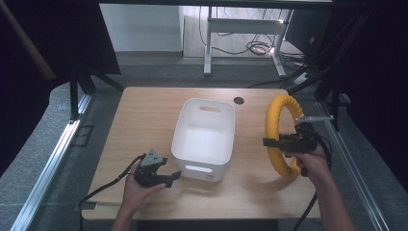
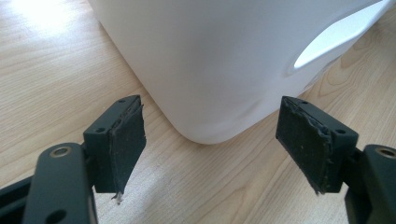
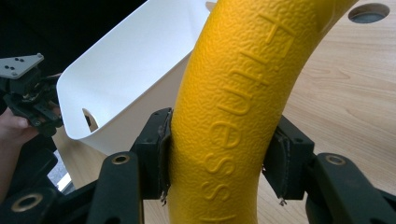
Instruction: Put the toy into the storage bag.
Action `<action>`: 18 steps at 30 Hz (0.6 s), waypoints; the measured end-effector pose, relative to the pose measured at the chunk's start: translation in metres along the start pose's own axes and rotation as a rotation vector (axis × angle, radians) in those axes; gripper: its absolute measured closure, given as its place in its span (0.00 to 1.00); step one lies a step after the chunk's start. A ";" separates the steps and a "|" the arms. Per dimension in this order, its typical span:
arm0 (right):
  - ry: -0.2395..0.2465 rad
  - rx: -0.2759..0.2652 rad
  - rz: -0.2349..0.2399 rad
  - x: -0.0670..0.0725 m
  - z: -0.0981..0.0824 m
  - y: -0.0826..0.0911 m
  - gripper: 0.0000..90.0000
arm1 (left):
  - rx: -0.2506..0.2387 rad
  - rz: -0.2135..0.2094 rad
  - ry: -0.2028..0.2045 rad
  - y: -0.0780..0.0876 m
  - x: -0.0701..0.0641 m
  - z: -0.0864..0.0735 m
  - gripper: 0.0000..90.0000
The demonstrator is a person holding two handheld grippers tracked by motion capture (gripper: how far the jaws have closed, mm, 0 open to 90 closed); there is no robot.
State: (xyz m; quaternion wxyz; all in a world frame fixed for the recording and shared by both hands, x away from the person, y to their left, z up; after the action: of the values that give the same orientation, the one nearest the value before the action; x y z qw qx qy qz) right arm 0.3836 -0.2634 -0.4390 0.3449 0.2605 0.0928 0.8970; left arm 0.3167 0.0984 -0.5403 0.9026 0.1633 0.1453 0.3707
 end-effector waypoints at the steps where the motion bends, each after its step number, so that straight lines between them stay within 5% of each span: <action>1: 0.000 0.000 0.000 0.000 0.000 0.000 0.54 | 0.000 0.000 0.000 0.000 0.000 0.000 0.27; 18: -0.006 -0.072 0.015 0.000 0.011 0.008 0.54 | 0.001 -0.001 0.000 0.000 0.000 0.000 0.27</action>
State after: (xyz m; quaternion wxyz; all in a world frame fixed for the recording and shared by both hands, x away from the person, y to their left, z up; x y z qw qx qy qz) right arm 0.3847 -0.2694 -0.4267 0.3475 0.2512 0.0577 0.9016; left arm 0.3168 0.0982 -0.5406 0.9026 0.1637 0.1457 0.3704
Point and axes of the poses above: each handheld gripper's, and its own axes: y roughly backward along the jaws, z roughly out of its top, x roughly to its left, the point moved 8 cm from there along -y, roughly forward along the jaws, and after that the axes turned 14 degrees about -x, right-handed, at the moved point
